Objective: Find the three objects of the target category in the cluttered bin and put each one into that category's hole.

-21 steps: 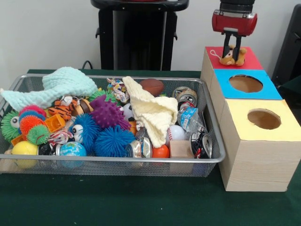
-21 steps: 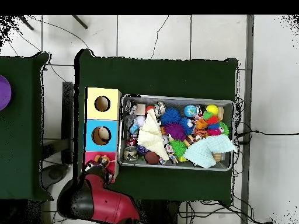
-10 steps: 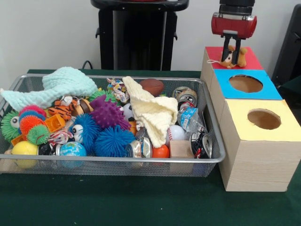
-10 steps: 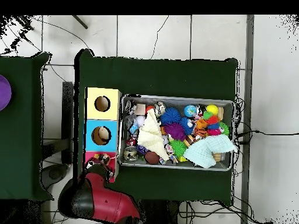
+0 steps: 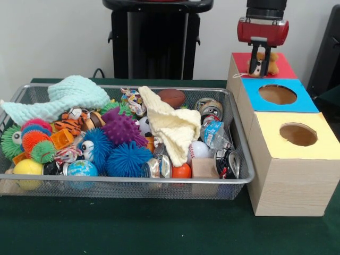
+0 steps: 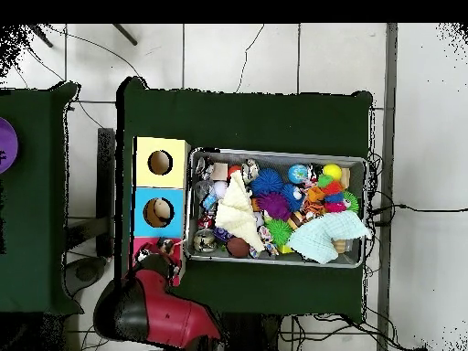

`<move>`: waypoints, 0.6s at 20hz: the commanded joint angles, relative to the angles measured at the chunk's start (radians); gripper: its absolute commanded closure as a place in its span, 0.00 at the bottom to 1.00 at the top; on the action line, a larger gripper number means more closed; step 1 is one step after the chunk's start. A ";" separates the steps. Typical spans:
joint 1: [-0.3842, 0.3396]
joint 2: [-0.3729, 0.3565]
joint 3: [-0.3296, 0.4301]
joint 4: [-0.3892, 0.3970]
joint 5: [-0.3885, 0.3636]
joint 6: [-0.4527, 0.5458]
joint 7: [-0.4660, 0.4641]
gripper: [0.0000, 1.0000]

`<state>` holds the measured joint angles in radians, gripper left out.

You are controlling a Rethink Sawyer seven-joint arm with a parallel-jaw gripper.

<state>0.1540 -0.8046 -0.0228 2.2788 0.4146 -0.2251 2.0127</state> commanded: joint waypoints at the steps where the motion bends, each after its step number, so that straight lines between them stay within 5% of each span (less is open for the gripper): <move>1: -0.031 0.243 0.186 0.003 -0.002 -0.060 0.339 1.00; 12: -0.030 0.217 0.198 0.017 0.016 -0.047 0.343 1.00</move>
<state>0.1433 -0.7962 -0.0067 2.2803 0.4150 -0.2669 2.0127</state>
